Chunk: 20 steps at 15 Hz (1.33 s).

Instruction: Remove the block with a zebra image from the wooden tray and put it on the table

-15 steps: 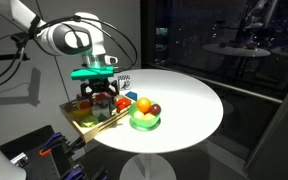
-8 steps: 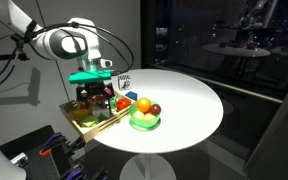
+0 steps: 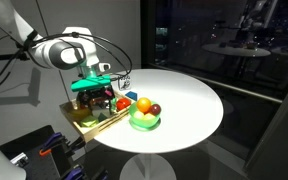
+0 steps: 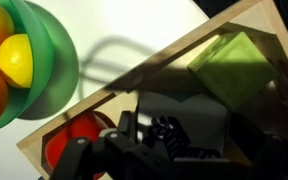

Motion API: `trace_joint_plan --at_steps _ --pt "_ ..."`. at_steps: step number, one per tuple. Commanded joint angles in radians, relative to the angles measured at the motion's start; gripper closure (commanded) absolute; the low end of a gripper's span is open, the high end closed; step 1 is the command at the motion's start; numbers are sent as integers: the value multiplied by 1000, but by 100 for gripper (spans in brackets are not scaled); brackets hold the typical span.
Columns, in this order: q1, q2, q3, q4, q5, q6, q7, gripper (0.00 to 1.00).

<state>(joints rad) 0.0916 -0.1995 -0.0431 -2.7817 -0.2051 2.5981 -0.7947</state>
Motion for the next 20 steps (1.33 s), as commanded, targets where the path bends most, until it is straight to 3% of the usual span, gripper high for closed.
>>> trace_joint_plan --at_steps 1,2,3,5,8,14,15,20 --pt "-8 38 7 1 4 94 17 0" --pt "-11 46 9 1 0 117 24 2" --pt "-15 53 11 1 -8 139 37 26" --pt "-20 57 13 1 -14 155 55 29" --pt "-27 43 15 3 -15 137 91 53" --pt "-30 -29 16 7 2 58 203 91" --pt "-26 -45 14 8 12 46 217 95" --pt "-11 -111 8 24 45 -12 279 94"
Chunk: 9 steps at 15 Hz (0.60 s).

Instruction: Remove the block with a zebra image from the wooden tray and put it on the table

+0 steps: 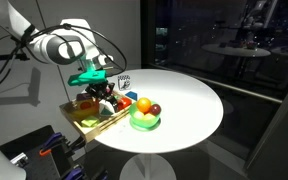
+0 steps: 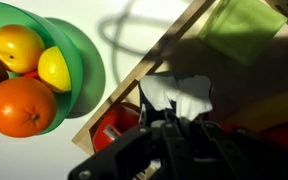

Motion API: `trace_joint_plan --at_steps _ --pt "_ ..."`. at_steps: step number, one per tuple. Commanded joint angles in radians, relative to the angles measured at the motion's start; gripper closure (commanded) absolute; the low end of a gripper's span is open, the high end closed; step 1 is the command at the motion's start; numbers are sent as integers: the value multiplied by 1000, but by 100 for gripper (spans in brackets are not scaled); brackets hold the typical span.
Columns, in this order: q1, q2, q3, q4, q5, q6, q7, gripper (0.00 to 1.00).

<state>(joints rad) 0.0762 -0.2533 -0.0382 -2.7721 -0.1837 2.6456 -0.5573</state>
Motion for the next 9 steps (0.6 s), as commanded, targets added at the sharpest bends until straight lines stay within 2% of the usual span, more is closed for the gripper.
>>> trace_joint_plan --at_steps 1,5,9 --pt "7 -68 4 23 27 -79 56 94" --pt "13 -81 12 73 42 -128 126 94" --pt "11 -48 43 137 35 -128 235 94"
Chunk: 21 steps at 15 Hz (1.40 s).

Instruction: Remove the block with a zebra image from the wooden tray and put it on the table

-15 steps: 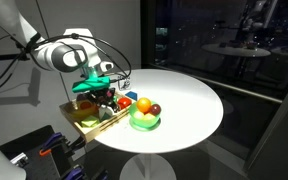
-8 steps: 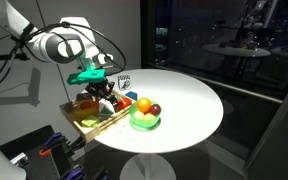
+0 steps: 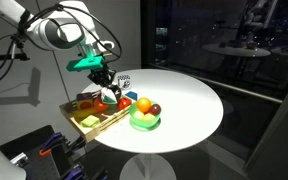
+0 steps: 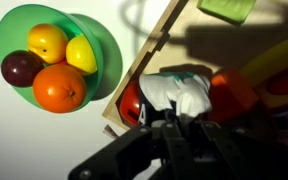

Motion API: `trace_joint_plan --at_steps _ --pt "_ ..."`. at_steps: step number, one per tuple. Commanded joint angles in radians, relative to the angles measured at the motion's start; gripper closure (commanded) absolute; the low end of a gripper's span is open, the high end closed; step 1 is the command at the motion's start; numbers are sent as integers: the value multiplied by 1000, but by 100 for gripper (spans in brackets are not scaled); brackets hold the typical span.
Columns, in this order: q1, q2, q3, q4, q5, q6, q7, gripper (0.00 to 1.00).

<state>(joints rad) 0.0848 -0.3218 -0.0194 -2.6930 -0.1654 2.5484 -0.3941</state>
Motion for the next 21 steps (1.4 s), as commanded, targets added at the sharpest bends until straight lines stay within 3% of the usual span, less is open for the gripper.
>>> trace_joint_plan --at_steps 1,10,21 --pt "1 31 35 74 12 -31 100 94" --pt "-33 184 124 244 -58 -19 419 94" --pt "-30 339 109 418 -195 -28 804 94"
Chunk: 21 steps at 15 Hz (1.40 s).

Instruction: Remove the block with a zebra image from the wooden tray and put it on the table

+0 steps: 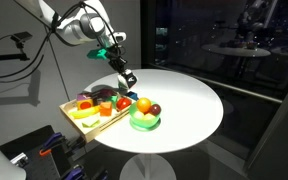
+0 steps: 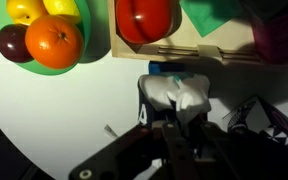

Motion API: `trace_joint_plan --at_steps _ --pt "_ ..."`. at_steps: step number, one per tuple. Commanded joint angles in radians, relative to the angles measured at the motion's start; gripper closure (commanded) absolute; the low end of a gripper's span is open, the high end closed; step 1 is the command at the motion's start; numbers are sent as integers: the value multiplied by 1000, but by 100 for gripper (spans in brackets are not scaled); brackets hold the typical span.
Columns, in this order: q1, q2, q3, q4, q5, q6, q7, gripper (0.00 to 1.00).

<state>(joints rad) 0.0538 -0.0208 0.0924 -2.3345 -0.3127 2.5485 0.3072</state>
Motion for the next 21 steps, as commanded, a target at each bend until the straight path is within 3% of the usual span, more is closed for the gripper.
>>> trace_joint_plan --at_steps 1,2,3,5,12,21 --pt "3 47 -6 69 -64 -31 139 94" --pt "6 55 -9 78 -78 -38 165 93" --pt "9 63 -11 86 -86 -48 182 60" --pt "14 75 -16 96 -99 -63 213 54" --pt "31 109 -25 131 -97 -161 268 0" --pt "38 102 -18 141 42 -332 107 0"
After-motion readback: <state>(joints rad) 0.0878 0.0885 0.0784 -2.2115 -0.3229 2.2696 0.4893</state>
